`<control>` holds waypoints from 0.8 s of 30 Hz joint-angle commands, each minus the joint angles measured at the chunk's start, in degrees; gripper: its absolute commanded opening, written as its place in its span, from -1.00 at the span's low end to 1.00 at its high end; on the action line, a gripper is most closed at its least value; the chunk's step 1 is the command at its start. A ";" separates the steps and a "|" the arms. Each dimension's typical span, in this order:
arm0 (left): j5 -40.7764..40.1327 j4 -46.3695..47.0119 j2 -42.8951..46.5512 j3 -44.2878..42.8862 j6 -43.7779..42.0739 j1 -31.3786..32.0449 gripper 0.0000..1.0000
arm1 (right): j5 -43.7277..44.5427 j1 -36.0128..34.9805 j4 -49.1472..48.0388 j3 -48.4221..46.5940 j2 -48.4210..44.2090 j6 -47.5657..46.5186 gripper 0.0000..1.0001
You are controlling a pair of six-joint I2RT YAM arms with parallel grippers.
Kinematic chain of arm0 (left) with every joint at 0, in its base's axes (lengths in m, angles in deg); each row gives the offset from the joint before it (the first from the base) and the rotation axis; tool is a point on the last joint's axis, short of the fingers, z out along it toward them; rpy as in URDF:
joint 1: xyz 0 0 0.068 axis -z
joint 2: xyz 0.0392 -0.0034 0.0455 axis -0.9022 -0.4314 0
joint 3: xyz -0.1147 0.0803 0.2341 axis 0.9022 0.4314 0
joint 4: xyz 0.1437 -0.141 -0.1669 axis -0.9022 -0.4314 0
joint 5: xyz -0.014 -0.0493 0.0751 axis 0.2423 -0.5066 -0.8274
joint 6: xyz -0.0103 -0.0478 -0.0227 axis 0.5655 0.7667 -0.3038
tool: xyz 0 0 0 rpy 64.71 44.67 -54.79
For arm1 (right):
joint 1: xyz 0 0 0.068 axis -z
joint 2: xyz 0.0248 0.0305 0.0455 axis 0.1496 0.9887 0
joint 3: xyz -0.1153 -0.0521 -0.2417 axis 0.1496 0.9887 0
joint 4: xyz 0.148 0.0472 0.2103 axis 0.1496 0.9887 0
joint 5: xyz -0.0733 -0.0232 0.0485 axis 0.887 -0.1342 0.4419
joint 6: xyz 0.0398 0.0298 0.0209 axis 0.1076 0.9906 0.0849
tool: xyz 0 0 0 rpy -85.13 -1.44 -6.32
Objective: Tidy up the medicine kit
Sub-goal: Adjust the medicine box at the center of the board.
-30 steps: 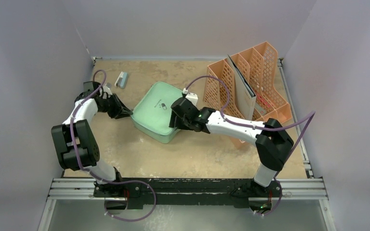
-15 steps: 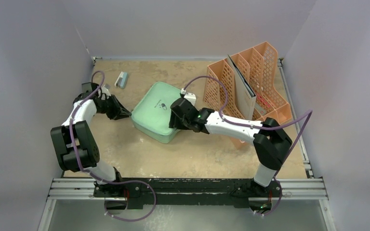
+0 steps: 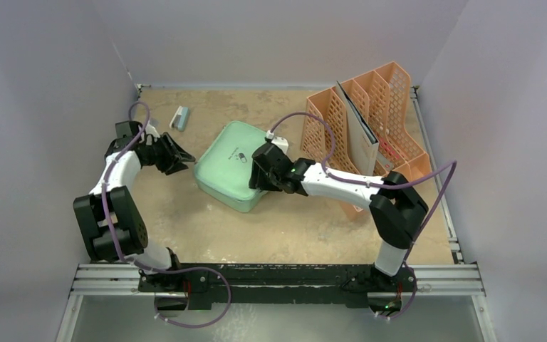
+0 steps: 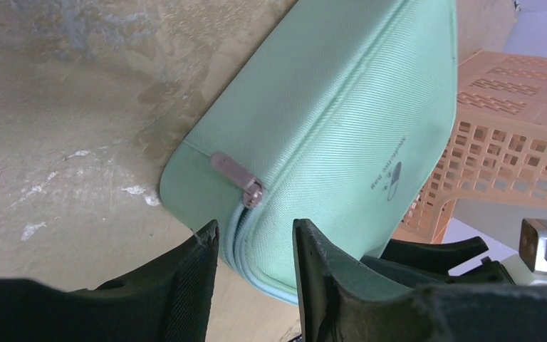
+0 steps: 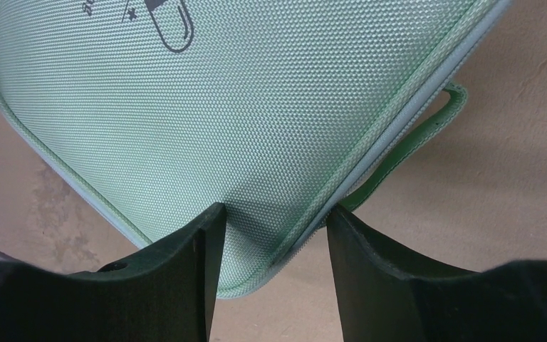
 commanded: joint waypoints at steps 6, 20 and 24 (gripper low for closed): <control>4.64 0.49 -6.63 -2.07 -1.66 1.17 -0.29 | 0.46 2.42 -1.52 -4.67 2.35 -8.40 0.12; 3.08 1.07 1.37 7.46 3.59 5.50 -0.61 | -3.14 5.01 -1.88 -10.74 7.34 -20.46 0.10; 2.32 4.31 4.73 11.66 7.05 8.68 -0.64 | -2.64 5.69 -0.36 -13.81 8.83 -24.94 0.11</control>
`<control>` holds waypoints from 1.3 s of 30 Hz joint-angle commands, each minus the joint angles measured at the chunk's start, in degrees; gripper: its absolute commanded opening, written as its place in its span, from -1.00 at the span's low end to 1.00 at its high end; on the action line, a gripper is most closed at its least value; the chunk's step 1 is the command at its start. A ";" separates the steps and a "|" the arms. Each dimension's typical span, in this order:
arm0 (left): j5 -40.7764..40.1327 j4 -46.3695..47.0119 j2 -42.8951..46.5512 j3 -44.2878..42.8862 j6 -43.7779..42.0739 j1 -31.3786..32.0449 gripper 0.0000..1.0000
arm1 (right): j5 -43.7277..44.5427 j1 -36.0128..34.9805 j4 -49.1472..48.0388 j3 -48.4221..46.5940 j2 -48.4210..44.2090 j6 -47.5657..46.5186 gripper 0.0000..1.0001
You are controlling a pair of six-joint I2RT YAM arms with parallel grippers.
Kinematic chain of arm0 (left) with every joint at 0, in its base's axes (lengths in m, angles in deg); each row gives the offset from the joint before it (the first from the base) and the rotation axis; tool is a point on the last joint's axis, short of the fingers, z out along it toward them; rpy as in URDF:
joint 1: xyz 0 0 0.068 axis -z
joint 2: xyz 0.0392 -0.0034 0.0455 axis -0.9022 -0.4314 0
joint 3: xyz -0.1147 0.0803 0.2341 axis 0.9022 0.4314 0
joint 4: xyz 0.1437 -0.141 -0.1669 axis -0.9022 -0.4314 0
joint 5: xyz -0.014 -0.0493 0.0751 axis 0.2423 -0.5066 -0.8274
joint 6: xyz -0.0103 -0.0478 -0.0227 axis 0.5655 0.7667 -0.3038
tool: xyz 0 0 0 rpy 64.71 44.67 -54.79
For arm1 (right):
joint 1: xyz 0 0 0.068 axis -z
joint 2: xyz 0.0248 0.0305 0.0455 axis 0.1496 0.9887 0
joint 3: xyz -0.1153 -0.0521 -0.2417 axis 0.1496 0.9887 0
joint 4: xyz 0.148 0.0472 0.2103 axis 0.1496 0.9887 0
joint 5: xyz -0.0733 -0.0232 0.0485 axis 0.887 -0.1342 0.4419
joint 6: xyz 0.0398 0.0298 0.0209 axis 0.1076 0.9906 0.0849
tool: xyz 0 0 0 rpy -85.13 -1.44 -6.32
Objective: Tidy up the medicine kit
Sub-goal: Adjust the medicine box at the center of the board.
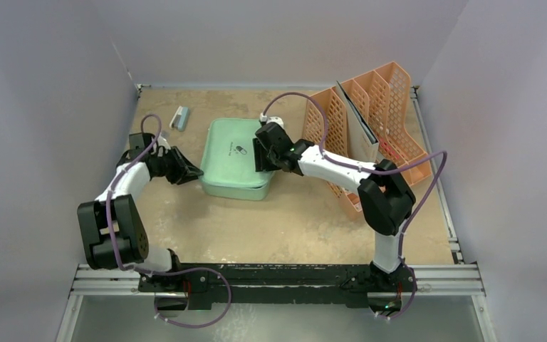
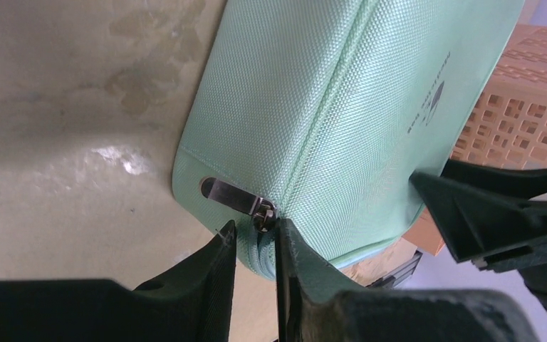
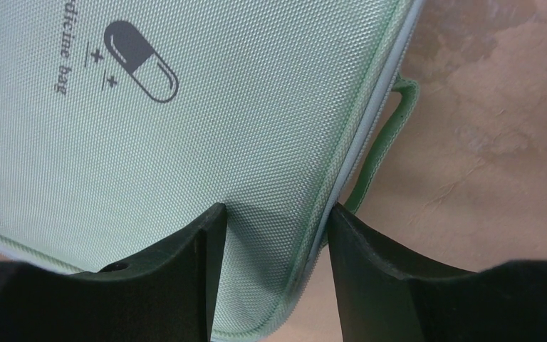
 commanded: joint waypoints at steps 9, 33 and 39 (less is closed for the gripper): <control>-0.87 3.79 12.51 9.88 10.32 8.93 -0.66 | -4.06 -0.13 -1.08 -9.21 5.50 -14.02 0.12; -0.55 -3.25 19.21 6.12 10.83 12.73 -0.24 | 3.38 -0.20 4.47 -15.62 1.19 -14.33 0.43; -3.55 -6.17 20.17 4.47 8.44 12.71 -0.20 | 8.32 -0.30 9.73 -15.84 -0.06 -10.73 0.45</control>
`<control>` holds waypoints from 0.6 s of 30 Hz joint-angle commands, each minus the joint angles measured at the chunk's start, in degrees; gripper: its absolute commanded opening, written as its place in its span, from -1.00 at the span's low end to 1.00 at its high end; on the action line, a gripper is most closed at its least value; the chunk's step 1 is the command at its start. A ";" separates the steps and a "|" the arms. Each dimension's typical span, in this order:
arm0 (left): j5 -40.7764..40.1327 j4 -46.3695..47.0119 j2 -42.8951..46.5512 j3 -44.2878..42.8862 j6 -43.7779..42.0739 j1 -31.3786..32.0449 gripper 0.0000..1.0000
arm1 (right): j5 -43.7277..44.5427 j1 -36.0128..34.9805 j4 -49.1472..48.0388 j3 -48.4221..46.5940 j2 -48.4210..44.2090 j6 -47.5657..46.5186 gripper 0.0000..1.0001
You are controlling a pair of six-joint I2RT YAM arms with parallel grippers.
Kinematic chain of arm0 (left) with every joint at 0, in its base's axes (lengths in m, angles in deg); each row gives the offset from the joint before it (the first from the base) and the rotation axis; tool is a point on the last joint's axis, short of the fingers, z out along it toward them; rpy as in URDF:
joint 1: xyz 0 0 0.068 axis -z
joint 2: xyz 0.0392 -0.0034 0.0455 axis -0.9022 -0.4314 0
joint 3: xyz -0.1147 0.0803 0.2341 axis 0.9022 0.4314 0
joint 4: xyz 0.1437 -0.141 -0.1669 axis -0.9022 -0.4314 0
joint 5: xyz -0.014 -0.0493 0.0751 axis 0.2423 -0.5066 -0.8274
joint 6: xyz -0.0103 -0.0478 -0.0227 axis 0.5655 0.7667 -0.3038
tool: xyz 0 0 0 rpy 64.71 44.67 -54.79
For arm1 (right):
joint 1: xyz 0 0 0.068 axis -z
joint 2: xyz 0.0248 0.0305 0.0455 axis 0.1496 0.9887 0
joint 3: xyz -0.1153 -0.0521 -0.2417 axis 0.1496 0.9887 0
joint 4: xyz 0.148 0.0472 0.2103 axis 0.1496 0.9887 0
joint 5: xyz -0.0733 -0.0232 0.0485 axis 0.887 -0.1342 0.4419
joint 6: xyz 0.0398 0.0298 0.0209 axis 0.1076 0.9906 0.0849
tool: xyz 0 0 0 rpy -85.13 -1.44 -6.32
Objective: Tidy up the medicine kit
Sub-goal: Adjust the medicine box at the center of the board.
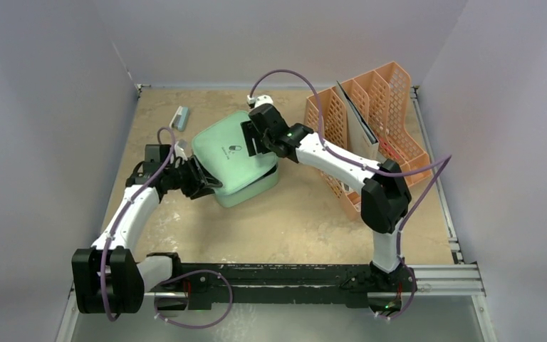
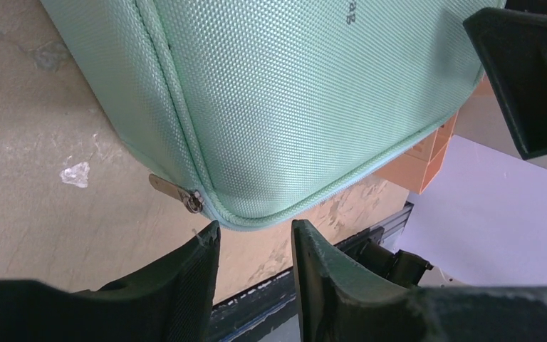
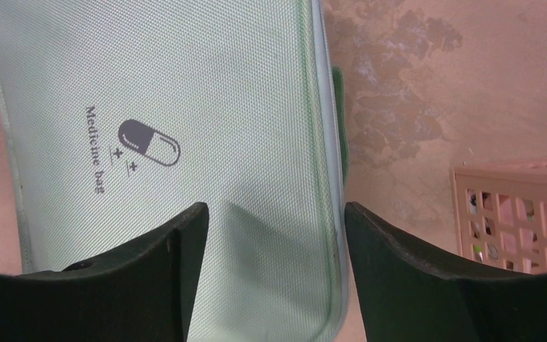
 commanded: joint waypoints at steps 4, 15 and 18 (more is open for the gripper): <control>-2.41 -5.12 0.47 -7.26 -3.34 0.23 -0.20 | 6.48 -0.56 6.52 -1.50 -4.55 3.96 0.45; -10.52 -7.98 -7.23 -17.61 -11.11 -2.75 -0.19 | -2.16 -2.42 6.69 4.57 -11.23 10.61 0.35; -10.48 -7.14 -10.79 -20.59 -12.17 -5.37 -0.19 | -4.68 -5.15 5.64 8.40 -12.50 13.53 0.34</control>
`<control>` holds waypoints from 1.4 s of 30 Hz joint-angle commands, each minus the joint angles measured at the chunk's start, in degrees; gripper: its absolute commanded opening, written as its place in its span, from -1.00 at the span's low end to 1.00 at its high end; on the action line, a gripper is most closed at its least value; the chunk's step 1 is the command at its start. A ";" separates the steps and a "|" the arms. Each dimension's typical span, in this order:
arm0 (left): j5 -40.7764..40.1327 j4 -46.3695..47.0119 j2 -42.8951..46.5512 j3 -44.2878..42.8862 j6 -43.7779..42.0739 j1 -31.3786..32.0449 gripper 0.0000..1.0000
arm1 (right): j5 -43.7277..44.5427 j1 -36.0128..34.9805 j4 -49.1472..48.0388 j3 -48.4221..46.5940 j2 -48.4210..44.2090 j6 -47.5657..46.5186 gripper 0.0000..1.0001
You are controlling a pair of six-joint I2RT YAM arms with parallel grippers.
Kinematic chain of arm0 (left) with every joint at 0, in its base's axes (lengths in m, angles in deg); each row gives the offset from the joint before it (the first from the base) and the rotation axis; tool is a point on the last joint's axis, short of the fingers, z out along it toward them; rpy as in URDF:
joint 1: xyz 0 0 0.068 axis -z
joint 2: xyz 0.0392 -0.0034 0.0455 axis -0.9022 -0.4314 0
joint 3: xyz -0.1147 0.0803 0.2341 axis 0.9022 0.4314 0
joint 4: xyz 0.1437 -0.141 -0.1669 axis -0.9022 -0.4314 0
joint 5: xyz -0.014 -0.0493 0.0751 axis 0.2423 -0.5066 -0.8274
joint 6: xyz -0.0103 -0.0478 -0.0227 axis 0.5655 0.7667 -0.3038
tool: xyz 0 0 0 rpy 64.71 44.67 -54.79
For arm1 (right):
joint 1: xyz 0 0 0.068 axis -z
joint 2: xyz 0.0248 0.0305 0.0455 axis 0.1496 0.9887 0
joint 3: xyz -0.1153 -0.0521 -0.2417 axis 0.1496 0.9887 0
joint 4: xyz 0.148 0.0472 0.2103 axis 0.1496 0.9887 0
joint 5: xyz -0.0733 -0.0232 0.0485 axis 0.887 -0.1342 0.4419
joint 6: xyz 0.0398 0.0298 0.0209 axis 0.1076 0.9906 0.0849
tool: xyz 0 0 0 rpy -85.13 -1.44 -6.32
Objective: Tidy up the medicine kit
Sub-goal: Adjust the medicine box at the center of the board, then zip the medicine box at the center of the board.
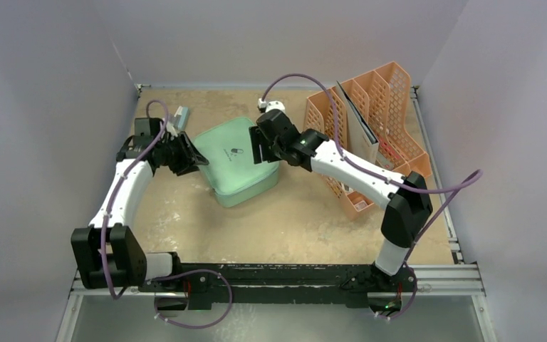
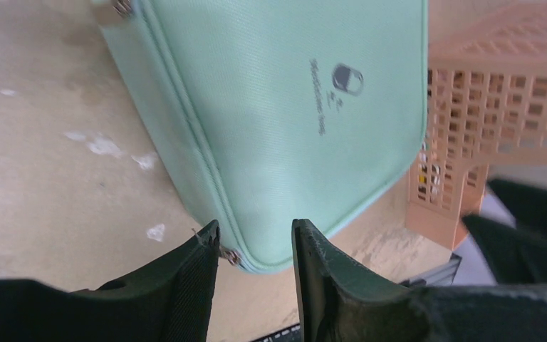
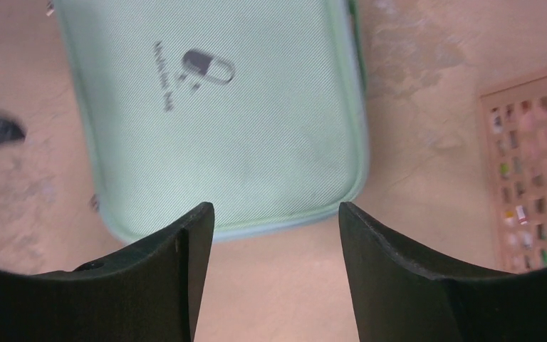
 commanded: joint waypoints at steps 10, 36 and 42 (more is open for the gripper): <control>4.90 4.37 -6.91 -4.90 -3.37 -7.96 -0.19 | -7.14 -11.01 -10.43 16.41 -4.10 16.64 0.26; 13.76 6.69 -7.28 4.01 -5.48 -7.74 -0.25 | 0.88 -1.98 -16.09 14.34 2.46 10.05 0.05; 14.53 7.56 -7.26 3.15 -3.87 -7.31 -0.25 | 2.06 0.65 -16.52 10.37 5.12 6.73 0.04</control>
